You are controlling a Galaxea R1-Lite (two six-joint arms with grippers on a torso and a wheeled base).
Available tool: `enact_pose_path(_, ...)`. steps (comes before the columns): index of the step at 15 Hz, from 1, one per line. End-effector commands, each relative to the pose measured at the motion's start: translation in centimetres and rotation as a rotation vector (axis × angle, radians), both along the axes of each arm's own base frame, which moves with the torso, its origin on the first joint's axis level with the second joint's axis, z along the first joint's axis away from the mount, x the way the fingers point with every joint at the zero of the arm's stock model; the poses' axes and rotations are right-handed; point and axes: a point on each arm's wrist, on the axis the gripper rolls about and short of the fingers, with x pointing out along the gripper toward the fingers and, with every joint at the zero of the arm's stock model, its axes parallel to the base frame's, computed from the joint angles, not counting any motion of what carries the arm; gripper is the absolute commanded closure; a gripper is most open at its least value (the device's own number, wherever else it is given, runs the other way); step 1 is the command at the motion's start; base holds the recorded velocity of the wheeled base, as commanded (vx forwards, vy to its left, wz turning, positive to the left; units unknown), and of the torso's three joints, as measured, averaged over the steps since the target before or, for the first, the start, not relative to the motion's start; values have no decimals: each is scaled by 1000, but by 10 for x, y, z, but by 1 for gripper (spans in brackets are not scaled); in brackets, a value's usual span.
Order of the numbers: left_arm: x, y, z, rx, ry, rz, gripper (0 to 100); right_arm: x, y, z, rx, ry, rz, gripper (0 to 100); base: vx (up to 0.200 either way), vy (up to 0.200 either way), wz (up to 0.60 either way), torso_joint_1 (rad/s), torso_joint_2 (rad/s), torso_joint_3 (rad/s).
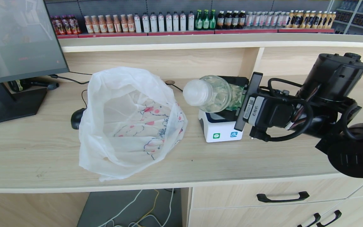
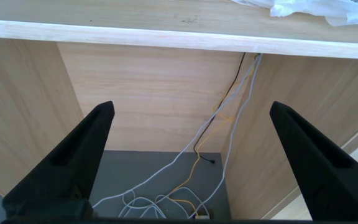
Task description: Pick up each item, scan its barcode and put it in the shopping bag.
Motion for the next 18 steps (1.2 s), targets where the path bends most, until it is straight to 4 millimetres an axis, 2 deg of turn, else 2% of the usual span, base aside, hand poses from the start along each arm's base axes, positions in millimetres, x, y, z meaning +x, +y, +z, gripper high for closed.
enact_pose_path(1,0,0,0,0,-1,1,0,-1,2,7,14,-16,10,100,0,0,0,0,0,0)
enact_pose_path(4,0,0,0,0,-1,1,0,-4,3,21,84,27,30,100,0,0,0,0,0,0)
enact_pose_path(9,0,0,0,0,-1,1,0,-23,-9,49,272,201,36,100,0,0,0,0,0,0)
enact_pose_path(14,0,0,0,0,-1,1,0,-39,-22,67,562,322,53,100,0,0,0,0,0,0)
enact_pose_path(15,0,0,0,0,-1,1,0,-41,-23,68,595,338,52,100,0,0,0,0,0,0)
enact_pose_path(18,0,0,0,0,-1,1,0,-52,-32,50,736,479,60,100,0,0,0,0,0,0)
